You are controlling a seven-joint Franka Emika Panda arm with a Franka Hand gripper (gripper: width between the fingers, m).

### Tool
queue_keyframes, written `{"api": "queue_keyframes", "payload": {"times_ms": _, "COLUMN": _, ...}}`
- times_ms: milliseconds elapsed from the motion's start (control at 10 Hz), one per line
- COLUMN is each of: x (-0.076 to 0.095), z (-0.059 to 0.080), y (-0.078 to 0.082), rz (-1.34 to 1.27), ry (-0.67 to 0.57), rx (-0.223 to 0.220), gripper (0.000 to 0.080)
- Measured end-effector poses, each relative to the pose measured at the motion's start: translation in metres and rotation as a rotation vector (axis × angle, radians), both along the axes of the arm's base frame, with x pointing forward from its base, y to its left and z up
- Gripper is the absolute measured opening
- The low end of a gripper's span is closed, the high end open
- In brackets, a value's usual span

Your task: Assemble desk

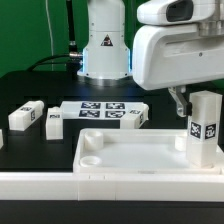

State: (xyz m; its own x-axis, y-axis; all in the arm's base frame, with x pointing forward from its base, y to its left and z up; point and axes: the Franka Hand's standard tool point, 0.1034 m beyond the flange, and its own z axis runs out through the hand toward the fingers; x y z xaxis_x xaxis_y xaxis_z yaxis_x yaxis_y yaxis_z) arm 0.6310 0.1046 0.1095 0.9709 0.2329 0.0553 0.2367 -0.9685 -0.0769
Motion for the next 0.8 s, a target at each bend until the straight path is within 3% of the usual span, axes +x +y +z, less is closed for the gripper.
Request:
{"api": "queue_keyframes", "payload": {"times_ms": 200, "x": 0.0001, "z": -0.0001, "y": -0.0014, "rz": 0.000, "ry": 0.000, "rx": -0.002, "gripper": 0.0290}}
{"api": "queue_keyframes", "payload": {"times_ms": 800, "x": -0.0002, "z": -0.0003, "y": -0.0019, "rz": -0.059, "ry": -0.001, "rx": 0.002, "gripper": 0.0290}}
